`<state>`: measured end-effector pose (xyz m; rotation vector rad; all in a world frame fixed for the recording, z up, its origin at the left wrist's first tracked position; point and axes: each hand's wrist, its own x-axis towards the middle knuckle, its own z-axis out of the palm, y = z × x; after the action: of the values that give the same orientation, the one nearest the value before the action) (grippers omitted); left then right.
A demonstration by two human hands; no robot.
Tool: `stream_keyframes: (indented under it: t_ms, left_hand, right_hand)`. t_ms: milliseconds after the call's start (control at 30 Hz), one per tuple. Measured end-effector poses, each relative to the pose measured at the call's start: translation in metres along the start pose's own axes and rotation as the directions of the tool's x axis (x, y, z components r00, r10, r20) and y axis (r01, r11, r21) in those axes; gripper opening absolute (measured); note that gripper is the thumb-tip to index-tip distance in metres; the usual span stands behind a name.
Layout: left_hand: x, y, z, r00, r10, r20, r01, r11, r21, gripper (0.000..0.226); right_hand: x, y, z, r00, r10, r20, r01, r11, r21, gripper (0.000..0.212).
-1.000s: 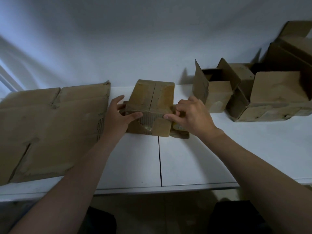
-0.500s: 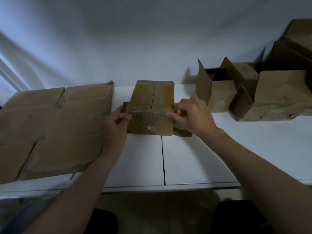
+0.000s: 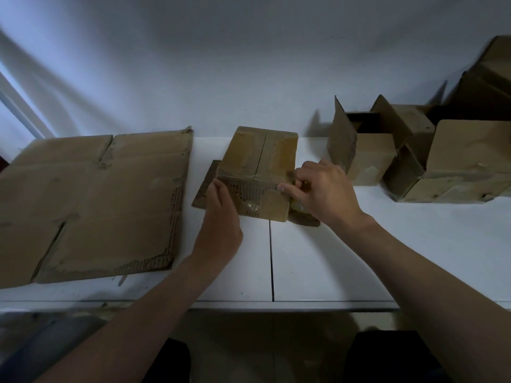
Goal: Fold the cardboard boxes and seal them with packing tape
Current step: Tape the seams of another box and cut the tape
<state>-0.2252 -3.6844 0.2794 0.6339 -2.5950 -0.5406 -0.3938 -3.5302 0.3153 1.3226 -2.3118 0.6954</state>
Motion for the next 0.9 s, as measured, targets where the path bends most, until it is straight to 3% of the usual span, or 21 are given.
stream_keyframes:
  t_ms: [67,133,200,267,367,433,500,600,700,800,900]
  left_hand:
    - [0.001,0.002,0.003,1.0,0.002,0.019,-0.004,0.994,0.112,0.086]
    - [0.002,0.004,0.004,1.0,0.004,-0.017,-0.002,0.994,0.108,0.081]
    - [0.006,0.008,-0.003,0.998,-0.023,-0.055,0.02,0.998,-0.063,0.062]
    - [0.016,0.004,-0.014,0.986,-0.137,-0.094,0.11,0.962,-0.251,0.041]
    - [0.034,-0.011,-0.023,0.972,-0.223,-0.079,0.173,0.897,-0.406,0.043]
    - [0.041,-0.017,-0.023,0.983,-0.178,-0.039,0.152,0.92,-0.362,0.051]
    - [0.044,-0.016,-0.018,0.987,-0.154,-0.037,0.145,0.975,-0.166,0.054]
    - [0.04,-0.001,-0.013,0.985,0.109,-0.131,-0.115,0.992,-0.043,0.038]
    - [0.029,0.013,-0.001,0.964,0.242,-0.107,-0.259,0.943,-0.207,0.043]
    - [0.028,0.01,0.006,0.965,0.216,-0.149,-0.249,0.932,-0.263,0.043]
    - [0.031,0.006,0.007,0.968,0.181,-0.173,-0.228,0.922,-0.314,0.031]
  right_hand:
    - [-0.001,-0.002,0.0,1.0,-0.006,-0.002,0.006,0.999,-0.041,0.044]
    - [-0.001,-0.005,-0.001,1.0,-0.002,-0.003,0.002,0.998,-0.062,0.045]
    - [-0.002,-0.005,-0.001,1.0,0.004,0.004,-0.004,0.998,-0.066,0.045]
    - [-0.001,-0.004,-0.003,1.0,-0.006,0.018,0.007,0.999,-0.039,0.043]
    - [0.001,-0.011,-0.009,0.988,0.01,0.153,-0.035,0.986,0.164,0.031]
    - [0.003,-0.018,-0.013,0.957,0.02,0.289,-0.107,0.952,0.287,0.023]
    - [0.003,-0.02,-0.017,0.919,0.007,0.394,-0.156,0.924,0.348,0.038]
    - [-0.004,-0.015,-0.02,0.886,0.032,0.463,-0.267,0.851,0.452,0.06]
    - [-0.015,-0.012,-0.021,0.911,0.103,0.398,-0.327,0.769,0.549,0.062]
    - [-0.021,-0.013,-0.021,0.964,0.109,0.243,-0.223,0.831,0.51,0.05]
    - [-0.017,-0.018,-0.025,0.978,0.101,0.183,-0.17,0.894,0.415,0.049]
